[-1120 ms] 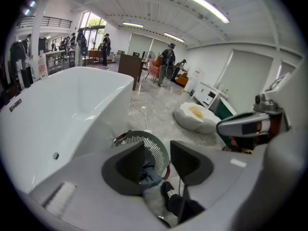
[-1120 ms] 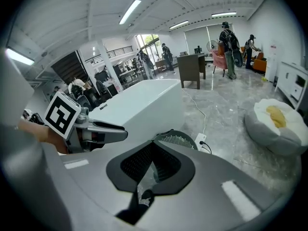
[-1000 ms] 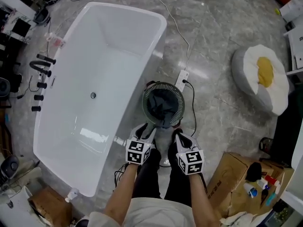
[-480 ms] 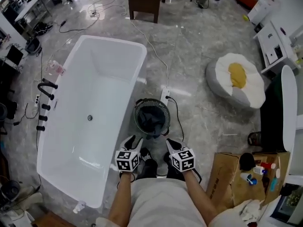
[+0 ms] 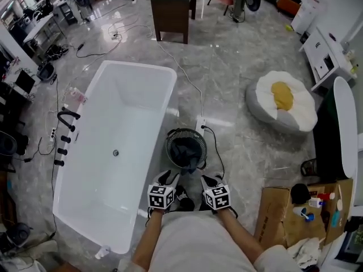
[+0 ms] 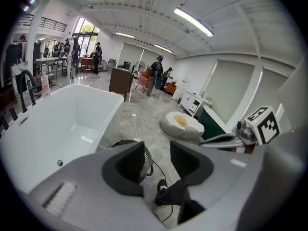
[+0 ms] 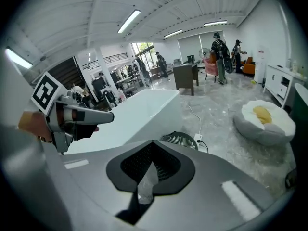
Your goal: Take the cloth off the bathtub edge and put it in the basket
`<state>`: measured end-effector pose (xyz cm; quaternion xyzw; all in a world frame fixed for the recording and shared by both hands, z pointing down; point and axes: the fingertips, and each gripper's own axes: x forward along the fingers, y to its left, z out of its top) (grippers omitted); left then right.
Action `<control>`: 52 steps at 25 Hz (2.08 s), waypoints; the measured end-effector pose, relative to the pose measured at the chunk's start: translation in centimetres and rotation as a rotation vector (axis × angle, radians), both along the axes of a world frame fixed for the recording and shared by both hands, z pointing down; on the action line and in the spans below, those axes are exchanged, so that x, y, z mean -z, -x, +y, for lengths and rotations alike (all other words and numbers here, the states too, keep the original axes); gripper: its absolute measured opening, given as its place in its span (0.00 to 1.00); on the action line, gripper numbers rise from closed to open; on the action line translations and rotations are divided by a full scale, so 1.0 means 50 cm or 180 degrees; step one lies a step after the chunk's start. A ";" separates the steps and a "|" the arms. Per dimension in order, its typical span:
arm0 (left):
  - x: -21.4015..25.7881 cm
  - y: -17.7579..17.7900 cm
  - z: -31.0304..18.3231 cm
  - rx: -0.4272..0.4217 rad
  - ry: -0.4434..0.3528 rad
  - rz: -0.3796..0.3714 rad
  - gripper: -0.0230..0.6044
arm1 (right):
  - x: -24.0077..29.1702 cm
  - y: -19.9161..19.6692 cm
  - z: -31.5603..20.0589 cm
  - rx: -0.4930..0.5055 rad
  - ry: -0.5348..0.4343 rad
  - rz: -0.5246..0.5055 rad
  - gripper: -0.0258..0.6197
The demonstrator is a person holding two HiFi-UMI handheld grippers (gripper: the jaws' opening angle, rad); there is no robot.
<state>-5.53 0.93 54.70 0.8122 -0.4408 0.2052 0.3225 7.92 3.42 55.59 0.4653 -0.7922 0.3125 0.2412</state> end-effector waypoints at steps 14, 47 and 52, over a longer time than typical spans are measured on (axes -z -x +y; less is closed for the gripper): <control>0.017 0.037 -0.023 0.0104 -0.0084 -0.0035 0.23 | 0.005 0.034 -0.052 0.0044 -0.0078 -0.0035 0.04; 0.027 0.033 -0.020 0.0001 -0.0094 0.0018 0.13 | 0.030 0.051 -0.050 0.0171 -0.0220 0.0064 0.04; 0.028 0.044 -0.019 0.0080 -0.0091 -0.0024 0.13 | 0.034 0.060 -0.047 0.0235 -0.0226 0.0080 0.04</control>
